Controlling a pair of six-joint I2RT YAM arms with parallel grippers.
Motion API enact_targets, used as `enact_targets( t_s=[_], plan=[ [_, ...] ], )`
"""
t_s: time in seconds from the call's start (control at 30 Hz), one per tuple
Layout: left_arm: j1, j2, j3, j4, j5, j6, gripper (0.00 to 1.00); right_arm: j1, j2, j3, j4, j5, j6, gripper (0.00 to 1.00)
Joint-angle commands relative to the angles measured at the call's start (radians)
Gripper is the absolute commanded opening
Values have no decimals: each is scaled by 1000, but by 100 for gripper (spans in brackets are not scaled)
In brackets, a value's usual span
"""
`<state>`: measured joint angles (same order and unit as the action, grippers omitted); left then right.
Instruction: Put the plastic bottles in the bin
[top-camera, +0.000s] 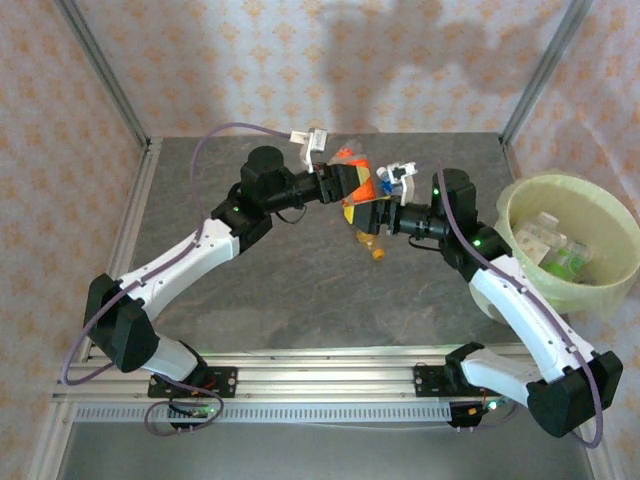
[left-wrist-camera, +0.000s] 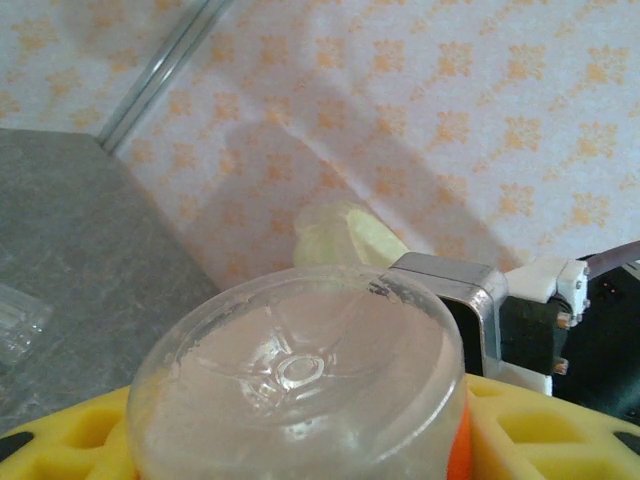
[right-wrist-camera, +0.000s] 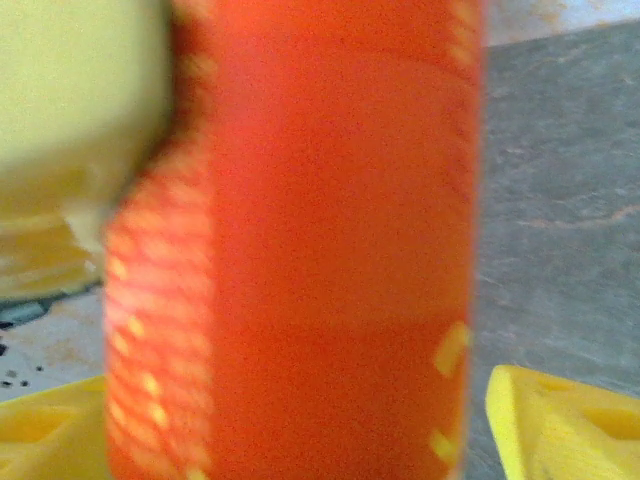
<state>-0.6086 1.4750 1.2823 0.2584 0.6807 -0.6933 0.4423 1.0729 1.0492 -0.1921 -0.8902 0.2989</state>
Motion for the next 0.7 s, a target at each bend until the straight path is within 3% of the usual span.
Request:
enact_targets(
  t_s=[0.0,0.27,0.43,0.47,0.53,0.6,0.67],
  plan=[
    [-14,-15,38,37,37,34,44,9,0,14,172,-12,70,76],
    [-17,-18,40,23,22,36,44,8,5,21,176,46,88,44],
    [-17,-16,51,-17,4,47,47,8,-6,15,159,97,80,38],
    [-17,-19,54,-31,-6,51,53,8,-8,18,135,117,70,38],
    [-17,-24,69,-103,-47,68,82,8,-11,37,46,183,29,38],
    [-18,-31,85,-181,-101,93,95,8,-11,63,-72,284,-20,37],
    [-16,-48,79,-218,-151,105,100,8,-13,79,-168,409,-37,36]
  ],
)
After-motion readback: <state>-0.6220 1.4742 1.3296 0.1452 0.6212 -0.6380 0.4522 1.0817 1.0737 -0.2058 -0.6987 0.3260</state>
